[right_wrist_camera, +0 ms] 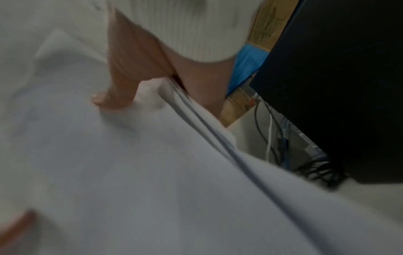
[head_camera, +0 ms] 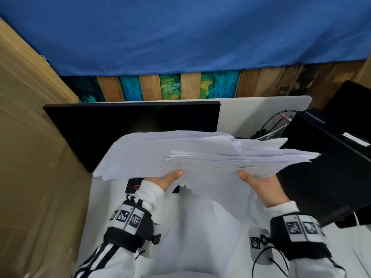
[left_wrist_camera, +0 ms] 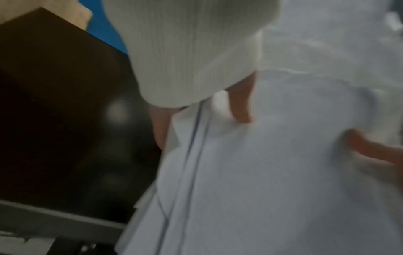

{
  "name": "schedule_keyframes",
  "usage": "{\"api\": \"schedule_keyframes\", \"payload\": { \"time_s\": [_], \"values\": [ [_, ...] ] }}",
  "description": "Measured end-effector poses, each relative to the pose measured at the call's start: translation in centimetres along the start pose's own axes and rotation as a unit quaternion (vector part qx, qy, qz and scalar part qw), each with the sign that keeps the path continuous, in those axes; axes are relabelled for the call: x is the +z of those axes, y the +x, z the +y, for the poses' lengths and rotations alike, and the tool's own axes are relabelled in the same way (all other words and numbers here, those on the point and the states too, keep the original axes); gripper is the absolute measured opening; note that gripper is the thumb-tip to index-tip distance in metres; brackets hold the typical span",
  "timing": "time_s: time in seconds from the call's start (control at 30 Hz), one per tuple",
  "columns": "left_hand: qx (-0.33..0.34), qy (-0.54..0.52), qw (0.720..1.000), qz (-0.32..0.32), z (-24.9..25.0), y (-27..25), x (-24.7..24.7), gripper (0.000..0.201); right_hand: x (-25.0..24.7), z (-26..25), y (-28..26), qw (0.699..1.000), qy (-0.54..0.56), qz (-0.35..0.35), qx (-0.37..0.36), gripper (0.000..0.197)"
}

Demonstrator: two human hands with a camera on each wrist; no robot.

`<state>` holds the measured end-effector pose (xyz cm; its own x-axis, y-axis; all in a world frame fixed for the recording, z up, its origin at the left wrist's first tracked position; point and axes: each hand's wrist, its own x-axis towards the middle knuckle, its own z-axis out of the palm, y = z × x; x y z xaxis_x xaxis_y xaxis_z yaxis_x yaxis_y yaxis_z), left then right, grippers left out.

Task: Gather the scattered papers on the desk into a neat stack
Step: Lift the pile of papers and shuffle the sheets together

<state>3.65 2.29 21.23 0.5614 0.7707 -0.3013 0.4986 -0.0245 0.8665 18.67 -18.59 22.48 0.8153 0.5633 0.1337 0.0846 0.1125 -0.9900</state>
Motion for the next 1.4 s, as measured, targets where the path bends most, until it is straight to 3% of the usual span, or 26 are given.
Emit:
{"api": "schedule_keyframes", "payload": {
  "time_s": [0.03, 0.1, 0.17, 0.23, 0.3, 0.37, 0.47, 0.53, 0.6, 0.63, 0.73, 0.83, 0.97, 1.1, 1.2, 1.4],
  "values": [
    [0.022, -0.012, 0.999, 0.033, -0.3, -0.6, 0.7, 0.077, 0.2, 1.5, 0.1, 0.999, -0.025, 0.003, 0.037, 0.036],
    [0.028, -0.081, 0.993, 0.079, -1.1, -1.2, 2.0, 0.062, 0.3, 4.9, 0.2, 0.989, -0.085, -0.006, 0.119, 0.034],
    [0.007, -0.146, 0.982, 0.118, -1.6, -1.1, 2.0, 0.056, -0.5, 9.4, 0.2, 0.962, -0.156, -0.035, 0.223, 0.047],
    [-0.005, -0.175, 0.972, 0.154, -2.4, 0.0, 1.2, 0.055, -1.6, 14.1, -0.5, 0.903, -0.276, -0.028, 0.329, 0.076],
    [-0.004, -0.176, 0.972, 0.156, -3.1, 1.3, 0.4, 0.049, -2.3, 17.7, -2.2, 0.835, -0.371, -0.018, 0.407, 0.088],
    [-0.003, -0.179, 0.969, 0.171, -3.2, 1.7, -0.3, 0.044, -2.1, 19.5, -3.8, 0.808, -0.416, -0.008, 0.418, 0.087],
    [0.004, -0.183, 0.964, 0.195, -3.4, 2.2, -1.2, 0.027, -1.0, 20.2, -4.9, 0.835, -0.369, 0.074, 0.401, 0.093],
    [-0.006, -0.185, 0.962, 0.202, -3.9, 2.6, -1.4, 0.009, -0.8, 20.1, -5.0, 0.823, -0.368, 0.111, 0.418, 0.100],
    [-0.003, -0.178, 0.963, 0.201, -4.2, 2.9, -1.5, 0.035, -0.7, 20.1, -5.3, 0.800, -0.399, 0.093, 0.439, 0.106],
    [-0.004, -0.185, 0.962, 0.203, -4.3, 3.1, -1.5, 0.037, -0.6, 20.3, -5.2, 0.794, -0.414, 0.075, 0.439, 0.107],
    [-0.004, -0.200, 0.958, 0.204, -4.4, 3.3, -1.4, 0.007, 0.1, 20.4, -4.5, 0.776, -0.460, 0.015, 0.431, 0.097],
    [-0.002, -0.200, 0.960, 0.197, -4.4, 3.7, -1.2, 0.009, 0.8, 20.6, -3.8, 0.748, -0.508, -0.016, 0.427, 0.079],
    [-0.012, -0.187, 0.962, 0.198, -4.3, 4.4, -1.0, 0.023, 0.8, 21.4, -4.0, 0.785, -0.450, -0.021, 0.425, 0.060],
    [-0.019, -0.183, 0.954, 0.236, -4.0, 5.3, -1.1, 0.030, -0.8, 18.4, -2.0, 0.856, -0.329, 0.106, 0.385, 0.045],
    [-0.021, -0.167, 0.953, 0.253, -3.7, 6.1, -1.4, 0.029, -2.2, 14.0, 0.8, 0.889, -0.329, 0.177, 0.265, 0.035],
    [-0.023, -0.092, 0.960, 0.264, -4.0, 7.0, -1.3, 0.015, -2.0, 6.2, 2.4, 0.923, -0.338, 0.182, 0.025, 0.018]
  ]
}}
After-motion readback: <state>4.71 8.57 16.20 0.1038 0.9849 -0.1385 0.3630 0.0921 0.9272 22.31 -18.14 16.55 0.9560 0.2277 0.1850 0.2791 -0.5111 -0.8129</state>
